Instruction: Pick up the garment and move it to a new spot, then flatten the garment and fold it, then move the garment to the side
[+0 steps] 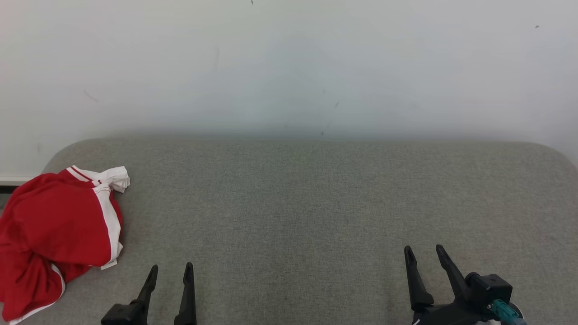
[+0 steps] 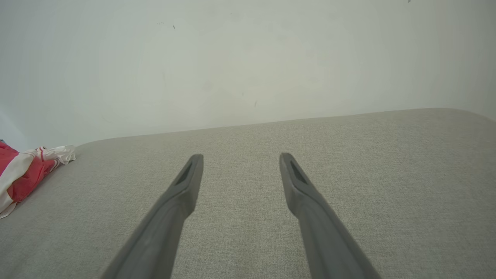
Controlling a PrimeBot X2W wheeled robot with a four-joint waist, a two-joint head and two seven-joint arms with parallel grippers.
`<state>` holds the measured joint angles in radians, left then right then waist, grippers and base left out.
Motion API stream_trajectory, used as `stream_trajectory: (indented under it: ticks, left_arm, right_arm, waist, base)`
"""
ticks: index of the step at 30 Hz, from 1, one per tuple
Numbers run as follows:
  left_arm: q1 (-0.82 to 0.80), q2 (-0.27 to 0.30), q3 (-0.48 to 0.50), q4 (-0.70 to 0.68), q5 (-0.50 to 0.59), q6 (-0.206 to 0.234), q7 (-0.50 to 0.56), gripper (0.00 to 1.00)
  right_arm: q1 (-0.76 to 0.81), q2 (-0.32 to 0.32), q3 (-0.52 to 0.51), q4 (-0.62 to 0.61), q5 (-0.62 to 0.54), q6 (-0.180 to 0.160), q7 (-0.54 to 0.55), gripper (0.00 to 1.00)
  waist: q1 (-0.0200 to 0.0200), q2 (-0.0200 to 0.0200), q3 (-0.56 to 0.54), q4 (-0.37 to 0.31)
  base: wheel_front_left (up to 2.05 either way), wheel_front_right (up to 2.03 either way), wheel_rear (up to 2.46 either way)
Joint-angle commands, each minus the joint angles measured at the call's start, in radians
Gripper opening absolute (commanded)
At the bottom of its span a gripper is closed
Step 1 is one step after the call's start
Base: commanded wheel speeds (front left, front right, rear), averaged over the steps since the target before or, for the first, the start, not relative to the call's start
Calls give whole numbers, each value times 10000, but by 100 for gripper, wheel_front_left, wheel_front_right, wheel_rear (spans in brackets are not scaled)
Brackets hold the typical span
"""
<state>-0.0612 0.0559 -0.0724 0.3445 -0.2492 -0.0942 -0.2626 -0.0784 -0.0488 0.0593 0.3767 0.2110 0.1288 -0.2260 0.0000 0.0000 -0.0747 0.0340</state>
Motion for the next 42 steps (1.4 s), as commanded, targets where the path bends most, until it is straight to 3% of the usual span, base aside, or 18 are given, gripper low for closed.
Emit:
stream_trajectory:
  ticks: [1, 15, 23, 31, 42]
  left_arm:
    - [-3, -31, 13, 28, -97, -6, -38, 100]
    - [92, -52, 63, 120, -146, -36, -38, 100]
    - [395, -56, 579, -269, -347, 112, -38, 100]
    - [843, -42, 838, -561, -328, 69, -37, 100]
    - [803, 158, 910, -613, -114, 127, -37, 100]
  right_arm:
    - [28, -27, 27, 21, 88, 36, -30, 100]
    - [153, -25, 3, -17, 199, 36, 3, 100]
    - [341, -24, 143, -289, 815, 36, 130, 100]
    - [595, -21, -3, -669, 1179, 35, 461, 100]
    - [832, -22, 100, -1058, 1348, 35, 771, 100]
  waist:
    - [0, 0, -2, -11]
    - [0, 0, -74, -57]
    - [0, 0, -115, 305]
    - [0, 0, -112, 1143]
    - [0, 0, -153, 2970]
  base:
    - [0, 0, 0]
    - [0, 0, 0]
    - [0, 0, 0]
    - [0, 0, 0]
    - [0, 0, 0]
